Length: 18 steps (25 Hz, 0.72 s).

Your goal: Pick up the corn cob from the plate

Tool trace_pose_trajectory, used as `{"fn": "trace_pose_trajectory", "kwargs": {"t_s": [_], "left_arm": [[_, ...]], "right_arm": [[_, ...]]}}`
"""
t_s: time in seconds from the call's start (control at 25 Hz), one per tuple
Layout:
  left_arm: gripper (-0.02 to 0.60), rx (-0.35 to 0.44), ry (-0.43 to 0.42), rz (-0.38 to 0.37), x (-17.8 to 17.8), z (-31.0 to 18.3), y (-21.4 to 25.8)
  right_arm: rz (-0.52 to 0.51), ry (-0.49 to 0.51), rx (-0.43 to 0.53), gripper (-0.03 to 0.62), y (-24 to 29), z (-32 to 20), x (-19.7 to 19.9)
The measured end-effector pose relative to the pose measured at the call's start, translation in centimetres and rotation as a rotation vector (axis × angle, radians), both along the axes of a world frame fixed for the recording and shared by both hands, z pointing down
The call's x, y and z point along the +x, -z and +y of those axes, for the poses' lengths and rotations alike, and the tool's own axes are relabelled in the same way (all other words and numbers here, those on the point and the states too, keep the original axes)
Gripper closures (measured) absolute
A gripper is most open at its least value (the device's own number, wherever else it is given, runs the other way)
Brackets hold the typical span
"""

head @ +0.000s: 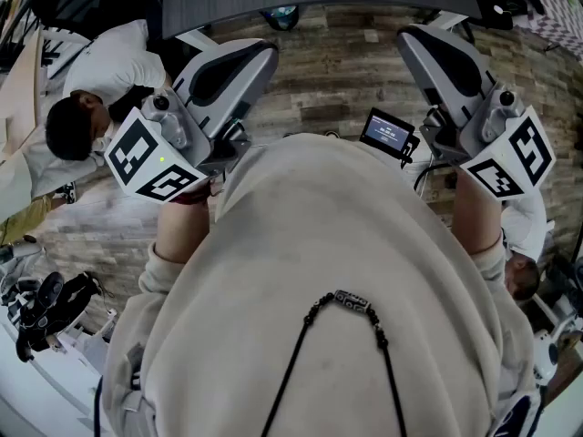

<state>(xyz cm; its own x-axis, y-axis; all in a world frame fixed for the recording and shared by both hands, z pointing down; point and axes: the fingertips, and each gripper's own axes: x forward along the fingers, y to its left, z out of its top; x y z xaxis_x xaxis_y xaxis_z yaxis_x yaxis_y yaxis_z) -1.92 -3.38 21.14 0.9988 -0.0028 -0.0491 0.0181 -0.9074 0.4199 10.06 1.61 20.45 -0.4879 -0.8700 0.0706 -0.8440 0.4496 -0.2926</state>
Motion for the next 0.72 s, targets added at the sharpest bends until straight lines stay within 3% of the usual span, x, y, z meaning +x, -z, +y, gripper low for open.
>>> {"fn": "trace_pose_trajectory", "kwargs": {"t_s": [0.16,0.24,0.28,0.36,0.4,0.44,0.48,0.56,0.72], "left_arm": [[0.578,0.009,-0.007,-0.01,0.8,0.1,-0.1],[0.578,-0.015,-0.059,0.073,1.0,0.9,1.9],[0.578,-0.067,-0.123,0.195,0.6,1.5,4.4],[0.578,-0.217,-0.287,0.522,-1.2,2.9,10.6],[0.579,-0.269,-0.345,0.64,-1.9,3.3,12.8],[0.579,-0.296,-0.377,0.707,-2.3,3.5,14.1],[0.58,-0.304,-0.389,0.738,-2.5,3.6,14.8],[0.578,-0.281,-0.373,0.726,-2.4,3.5,14.9],[0.578,-0.184,-0.291,0.603,-1.5,2.9,13.3]], "right_arm": [[0.002,-0.008,-0.007,0.58,-0.5,-0.2,0.8],[-0.016,0.006,-0.011,0.58,-0.8,0.0,1.1],[-0.042,0.024,-0.013,0.58,-0.8,0.2,1.1],[-0.116,0.05,-0.014,0.58,-0.5,0.4,1.3],[-0.14,0.046,-0.011,0.579,-0.1,0.3,1.7],[-0.146,0.032,-0.004,0.579,0.3,0.0,2.2],[-0.144,0.016,0.004,0.58,0.8,-0.4,2.9],[-0.172,-0.005,0.008,0.58,1.4,-0.5,3.4],[-0.211,-0.022,0.035,0.579,1.9,-0.9,4.2]]}}
